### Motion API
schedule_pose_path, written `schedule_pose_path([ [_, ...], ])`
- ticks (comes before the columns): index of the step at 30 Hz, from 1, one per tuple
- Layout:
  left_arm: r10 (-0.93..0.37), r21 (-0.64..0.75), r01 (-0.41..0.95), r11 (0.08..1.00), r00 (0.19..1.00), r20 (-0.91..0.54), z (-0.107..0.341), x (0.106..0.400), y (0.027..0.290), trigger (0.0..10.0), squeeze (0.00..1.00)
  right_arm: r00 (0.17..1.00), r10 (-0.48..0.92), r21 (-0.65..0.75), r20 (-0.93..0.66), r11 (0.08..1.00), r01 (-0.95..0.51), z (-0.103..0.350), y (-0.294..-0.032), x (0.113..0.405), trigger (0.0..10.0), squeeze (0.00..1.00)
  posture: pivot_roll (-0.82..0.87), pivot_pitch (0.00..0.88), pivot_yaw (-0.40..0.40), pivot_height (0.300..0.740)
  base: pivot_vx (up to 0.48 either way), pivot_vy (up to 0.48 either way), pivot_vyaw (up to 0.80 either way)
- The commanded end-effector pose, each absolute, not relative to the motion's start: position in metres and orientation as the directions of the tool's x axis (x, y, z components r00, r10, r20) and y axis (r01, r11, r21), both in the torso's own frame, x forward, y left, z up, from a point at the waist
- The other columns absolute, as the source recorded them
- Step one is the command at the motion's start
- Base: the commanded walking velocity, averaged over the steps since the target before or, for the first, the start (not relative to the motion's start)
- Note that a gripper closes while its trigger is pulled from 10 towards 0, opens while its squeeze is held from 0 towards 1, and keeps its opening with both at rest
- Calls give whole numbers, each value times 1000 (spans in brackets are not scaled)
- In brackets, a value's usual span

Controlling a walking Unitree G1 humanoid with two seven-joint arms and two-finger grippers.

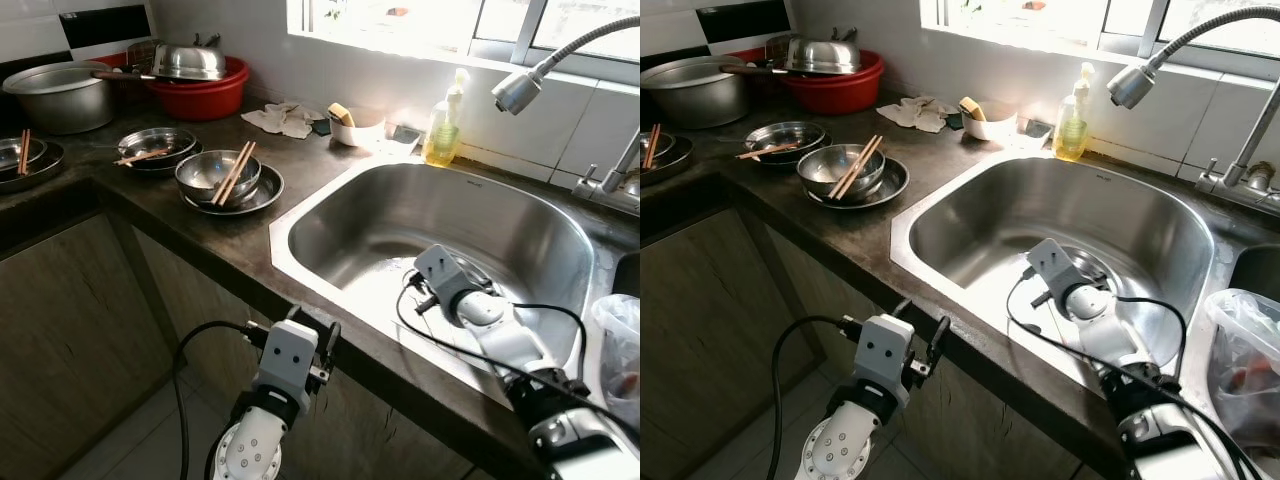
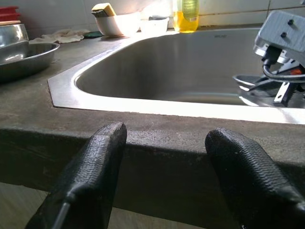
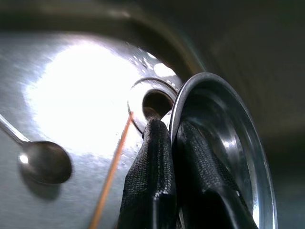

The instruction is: Kitchen organization

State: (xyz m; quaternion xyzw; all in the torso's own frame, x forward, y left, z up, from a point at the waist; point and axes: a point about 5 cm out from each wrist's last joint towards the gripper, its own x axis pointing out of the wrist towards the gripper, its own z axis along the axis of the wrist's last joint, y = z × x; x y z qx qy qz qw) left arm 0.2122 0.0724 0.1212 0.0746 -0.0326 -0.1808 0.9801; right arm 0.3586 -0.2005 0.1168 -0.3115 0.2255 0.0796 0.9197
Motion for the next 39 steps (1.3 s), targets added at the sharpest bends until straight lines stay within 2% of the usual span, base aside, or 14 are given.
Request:
schedule_pose_path([
  [1,-366,161,357,920,930,33,124,210,72,10000,0,880,-40,-561,-472,784,-266,119,-210,362,10000,0,203,76,-70,740,0,0,0],
  [5,-367,161,358,920,930,28,124,209,72,10000,0,860,-65,-569,-506,774,-277,113,-218,361,10000,0,201,79,-69,740,0,0,0],
  [6,-367,161,359,919,930,26,124,209,72,10000,0,855,-67,-569,-515,772,-282,111,-219,361,10000,98,202,79,-69,740,0,0,0],
  [8,-367,161,359,919,930,25,124,209,72,10000,0,852,-67,-568,-520,772,-285,110,-220,360,10000,98,202,79,-69,740,0,0,0],
  [9,-368,162,359,919,930,25,124,209,72,10000,0,850,-67,-568,-523,770,-289,108,-220,360,10000,1000,201,77,-67,740,0,0,0],
  [15,-368,163,359,919,930,23,124,211,73,10000,0,874,-72,-570,-480,783,-249,114,-219,365,10000,1000,201,65,-67,740,0,0,0],
  [18,-370,165,362,917,929,22,123,213,72,10000,0,928,-76,-596,-364,785,-169,129,-216,369,10000,1000,194,51,-67,740,0,0,0],
  [19,-371,167,362,917,928,22,123,213,72,10000,0,930,-62,-578,-362,798,-172,129,-214,368,10000,114,195,50,-67,740,0,0,0],
  [20,-371,168,362,917,928,24,123,214,72,10000,0,939,-39,-556,-343,814,-169,131,-211,367,10000,0,196,46,-68,740,0,0,0],
  [24,-368,169,358,918,930,26,122,216,73,10000,0,961,-17,-524,-275,841,-135,139,-205,364,10000,0,193,37,-64,740,0,0,0],
  [29,-365,168,356,919,931,26,121,219,74,10000,0,996,68,-360,-64,929,-86,163,-186,346,10000,0,190,22,-59,740,0,0,0],
  [32,-360,169,352,921,933,19,119,221,75,10000,0,990,103,-276,93,958,-73,182,-174,324,10000,0,181,8,-51,740,0,0,0],
  [35,-359,164,351,922,933,18,118,222,75,10000,0,987,86,-258,133,965,-49,186,-172,311,10000,0,175,0,-52,740,0,0,0],
  [39,-362,154,355,922,932,14,116,222,75,10000,0,971,100,-130,215,989,-73,191,-160,283,10000,0,174,0,-53,740,0,0,0],
])
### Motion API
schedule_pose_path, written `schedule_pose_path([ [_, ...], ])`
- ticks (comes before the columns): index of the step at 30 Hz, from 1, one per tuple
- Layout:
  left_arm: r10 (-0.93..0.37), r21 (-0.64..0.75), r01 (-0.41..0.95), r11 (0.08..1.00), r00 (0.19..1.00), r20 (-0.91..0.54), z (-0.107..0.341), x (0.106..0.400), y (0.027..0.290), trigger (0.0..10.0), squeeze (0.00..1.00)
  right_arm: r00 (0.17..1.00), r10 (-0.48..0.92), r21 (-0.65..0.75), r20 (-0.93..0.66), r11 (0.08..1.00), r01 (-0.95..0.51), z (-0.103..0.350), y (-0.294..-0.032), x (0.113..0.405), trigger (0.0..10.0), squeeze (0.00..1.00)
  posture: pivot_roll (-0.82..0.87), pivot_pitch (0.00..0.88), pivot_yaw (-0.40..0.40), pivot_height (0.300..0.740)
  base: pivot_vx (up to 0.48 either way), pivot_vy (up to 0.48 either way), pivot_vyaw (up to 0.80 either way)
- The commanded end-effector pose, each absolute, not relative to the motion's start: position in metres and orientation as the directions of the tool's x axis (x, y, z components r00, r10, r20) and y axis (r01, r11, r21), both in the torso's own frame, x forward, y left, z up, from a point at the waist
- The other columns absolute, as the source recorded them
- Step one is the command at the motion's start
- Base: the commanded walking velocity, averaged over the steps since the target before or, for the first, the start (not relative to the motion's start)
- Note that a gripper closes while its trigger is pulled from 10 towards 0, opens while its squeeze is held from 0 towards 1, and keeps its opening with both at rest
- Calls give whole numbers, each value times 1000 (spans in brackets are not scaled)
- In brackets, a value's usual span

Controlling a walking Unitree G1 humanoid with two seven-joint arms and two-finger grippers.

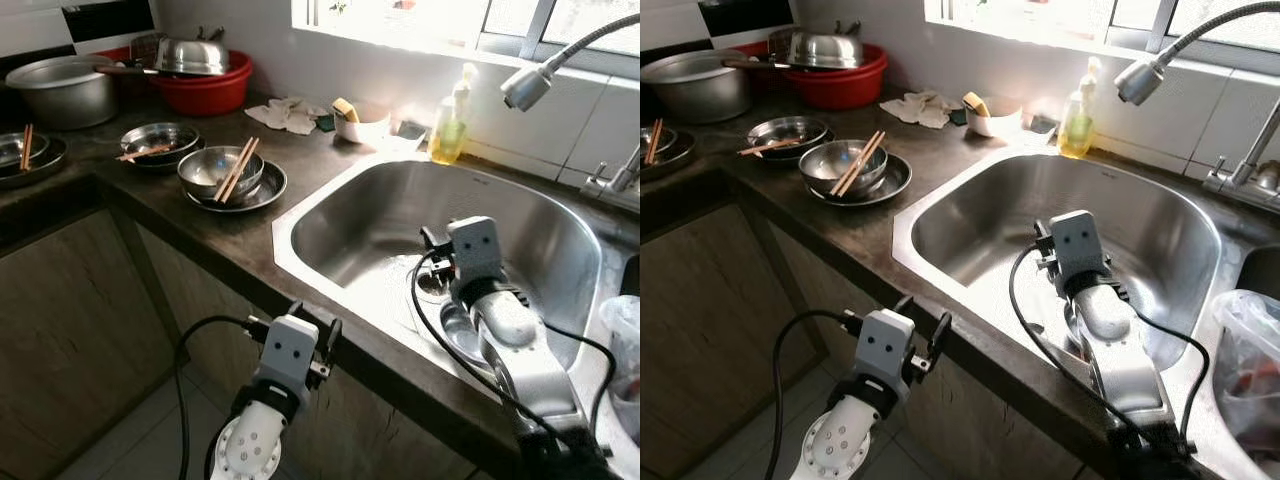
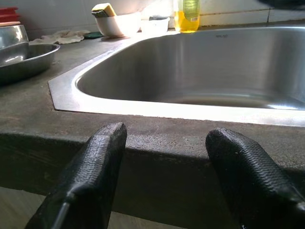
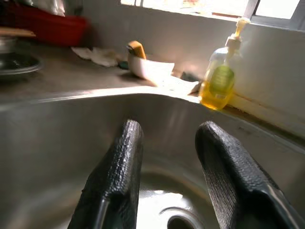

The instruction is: Kitchen organization

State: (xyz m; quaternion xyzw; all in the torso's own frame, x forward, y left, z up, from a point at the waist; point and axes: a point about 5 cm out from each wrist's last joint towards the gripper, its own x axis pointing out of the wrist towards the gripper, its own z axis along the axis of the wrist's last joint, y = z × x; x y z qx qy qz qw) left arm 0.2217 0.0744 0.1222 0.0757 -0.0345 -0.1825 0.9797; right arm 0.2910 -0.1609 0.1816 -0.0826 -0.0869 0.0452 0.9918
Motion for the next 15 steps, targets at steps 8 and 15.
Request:
schedule_pose_path([
  [8,-354,157,348,924,935,12,115,220,79,10000,0,985,99,-65,139,994,-91,167,-149,241,10000,0,167,0,-49,740,0,0,0],
  [15,-347,150,340,928,938,24,116,220,79,10000,0,980,99,-16,171,995,-98,170,-143,227,10000,0,162,0,-43,740,0,0,63],
])
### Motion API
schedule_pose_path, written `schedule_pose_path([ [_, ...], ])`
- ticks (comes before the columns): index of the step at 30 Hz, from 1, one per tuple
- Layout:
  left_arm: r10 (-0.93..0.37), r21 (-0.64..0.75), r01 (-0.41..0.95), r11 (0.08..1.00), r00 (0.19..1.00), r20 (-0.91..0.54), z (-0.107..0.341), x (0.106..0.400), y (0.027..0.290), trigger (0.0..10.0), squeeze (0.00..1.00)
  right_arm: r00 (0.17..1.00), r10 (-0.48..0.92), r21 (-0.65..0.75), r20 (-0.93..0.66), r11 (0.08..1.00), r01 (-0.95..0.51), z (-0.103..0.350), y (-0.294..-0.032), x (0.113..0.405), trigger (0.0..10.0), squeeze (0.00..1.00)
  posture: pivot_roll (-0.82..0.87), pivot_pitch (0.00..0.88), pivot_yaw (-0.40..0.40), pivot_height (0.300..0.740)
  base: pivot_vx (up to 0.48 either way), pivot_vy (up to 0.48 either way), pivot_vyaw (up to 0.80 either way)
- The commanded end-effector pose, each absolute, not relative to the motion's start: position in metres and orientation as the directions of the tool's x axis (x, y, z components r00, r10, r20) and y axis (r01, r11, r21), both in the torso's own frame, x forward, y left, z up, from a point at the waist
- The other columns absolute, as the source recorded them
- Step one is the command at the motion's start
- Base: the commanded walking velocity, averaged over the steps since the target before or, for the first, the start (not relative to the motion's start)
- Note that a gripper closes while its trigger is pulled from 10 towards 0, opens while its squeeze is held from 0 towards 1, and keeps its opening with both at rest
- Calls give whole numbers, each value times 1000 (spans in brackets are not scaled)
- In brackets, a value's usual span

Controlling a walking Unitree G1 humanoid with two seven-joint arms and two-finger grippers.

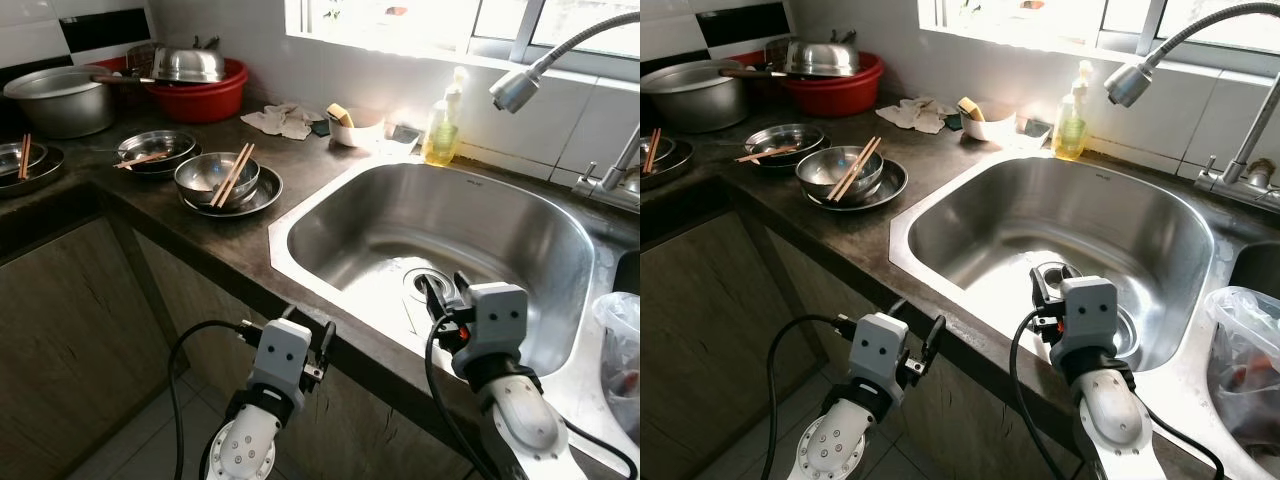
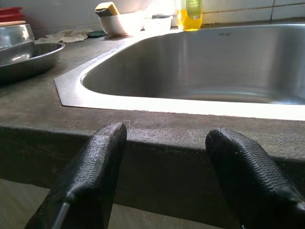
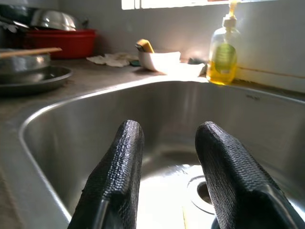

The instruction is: Kitchen organization

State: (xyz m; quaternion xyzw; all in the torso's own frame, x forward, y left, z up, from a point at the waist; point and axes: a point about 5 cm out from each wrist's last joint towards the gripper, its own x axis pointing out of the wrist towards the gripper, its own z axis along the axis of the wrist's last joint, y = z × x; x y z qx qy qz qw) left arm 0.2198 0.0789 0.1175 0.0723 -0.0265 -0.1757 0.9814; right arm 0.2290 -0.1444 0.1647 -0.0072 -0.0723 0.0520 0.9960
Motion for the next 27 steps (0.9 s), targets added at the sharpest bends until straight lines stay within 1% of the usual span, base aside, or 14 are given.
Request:
schedule_pose_path([
  [1,-347,165,338,927,938,27,117,220,79,10000,0,981,94,-22,167,996,-92,170,-143,229,10000,0,165,0,-42,740,0,0,800],
  [6,-340,174,330,928,940,30,118,221,81,10000,0,983,93,-36,158,995,-88,169,-141,231,10000,0,173,0,-45,740,0,0,800],
  [10,-333,174,324,930,942,28,118,221,82,10000,0,983,105,-39,147,994,-101,167,-139,232,10000,0,177,0,-49,740,0,262,800],
  [27,-335,178,326,929,942,27,118,221,83,10000,0,982,121,-37,143,992,-117,165,-133,235,10000,0,184,0,-42,740,0,434,800],
])
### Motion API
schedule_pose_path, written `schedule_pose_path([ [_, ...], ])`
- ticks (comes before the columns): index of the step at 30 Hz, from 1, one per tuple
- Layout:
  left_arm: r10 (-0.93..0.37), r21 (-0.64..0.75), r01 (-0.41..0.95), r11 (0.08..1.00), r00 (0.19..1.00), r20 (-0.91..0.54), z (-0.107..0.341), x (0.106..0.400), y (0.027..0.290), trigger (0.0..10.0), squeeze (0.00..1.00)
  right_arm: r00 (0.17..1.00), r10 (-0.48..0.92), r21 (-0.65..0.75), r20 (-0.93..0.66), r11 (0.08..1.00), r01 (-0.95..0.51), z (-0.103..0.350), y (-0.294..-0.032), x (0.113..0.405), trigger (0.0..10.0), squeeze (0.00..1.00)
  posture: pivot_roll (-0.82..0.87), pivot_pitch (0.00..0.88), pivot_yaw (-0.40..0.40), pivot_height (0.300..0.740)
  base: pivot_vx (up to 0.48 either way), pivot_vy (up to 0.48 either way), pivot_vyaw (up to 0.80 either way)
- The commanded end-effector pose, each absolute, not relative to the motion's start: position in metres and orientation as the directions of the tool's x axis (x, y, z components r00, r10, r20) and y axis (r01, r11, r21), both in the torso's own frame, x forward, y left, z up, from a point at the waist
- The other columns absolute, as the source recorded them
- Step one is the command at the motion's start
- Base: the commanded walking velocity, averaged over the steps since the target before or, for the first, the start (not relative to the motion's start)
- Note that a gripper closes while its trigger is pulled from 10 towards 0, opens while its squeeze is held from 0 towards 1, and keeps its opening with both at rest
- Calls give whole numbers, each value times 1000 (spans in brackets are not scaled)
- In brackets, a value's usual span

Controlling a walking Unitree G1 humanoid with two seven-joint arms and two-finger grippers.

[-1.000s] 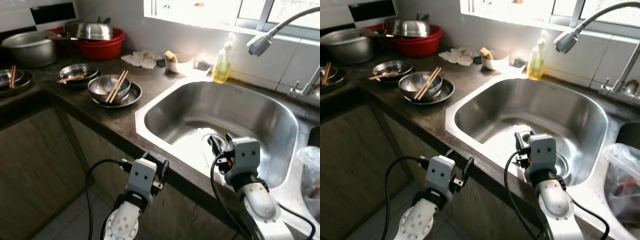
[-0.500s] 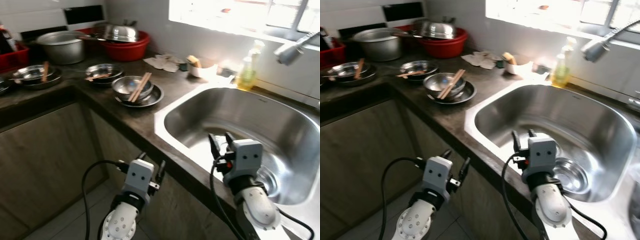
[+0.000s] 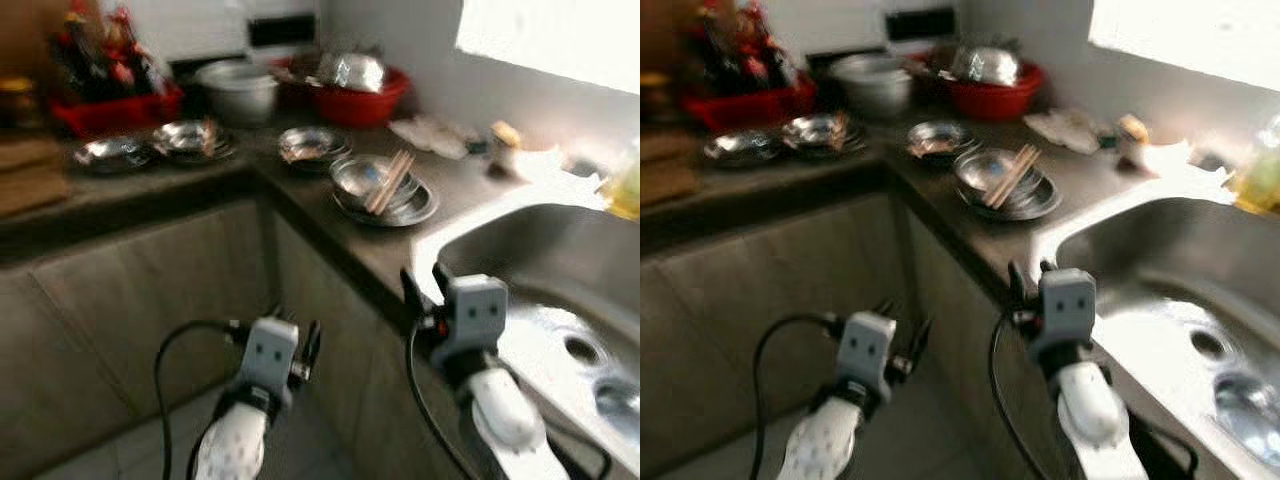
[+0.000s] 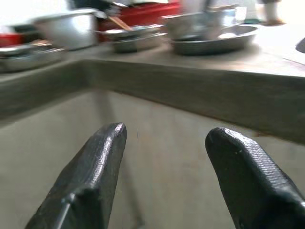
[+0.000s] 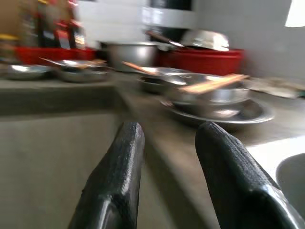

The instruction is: Kitchen organization

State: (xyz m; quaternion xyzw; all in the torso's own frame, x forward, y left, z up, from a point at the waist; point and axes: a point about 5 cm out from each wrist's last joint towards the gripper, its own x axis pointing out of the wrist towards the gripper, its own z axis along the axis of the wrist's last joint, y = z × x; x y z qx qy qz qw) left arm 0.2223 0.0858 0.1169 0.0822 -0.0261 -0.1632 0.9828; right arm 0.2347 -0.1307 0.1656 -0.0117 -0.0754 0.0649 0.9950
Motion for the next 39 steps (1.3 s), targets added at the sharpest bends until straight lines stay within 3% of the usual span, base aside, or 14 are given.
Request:
schedule_pose_path([
  [1,-336,178,326,928,942,27,118,221,83,10000,0,982,120,-37,143,993,-116,165,-133,235,10000,0,184,0,-41,740,0,450,800],
  [8,-337,176,328,928,941,26,118,221,83,10000,0,982,122,-34,144,992,-119,165,-131,236,10000,0,183,0,-39,740,0,440,800],
  [14,-332,183,323,929,943,22,118,223,82,10000,0,982,134,-35,137,991,-131,164,-129,237,10000,0,184,0,-41,740,0,0,783],
  [39,-338,192,328,925,941,18,116,221,84,10000,0,981,148,-33,124,989,-145,164,-128,243,10000,0,184,0,-46,740,253,0,0],
])
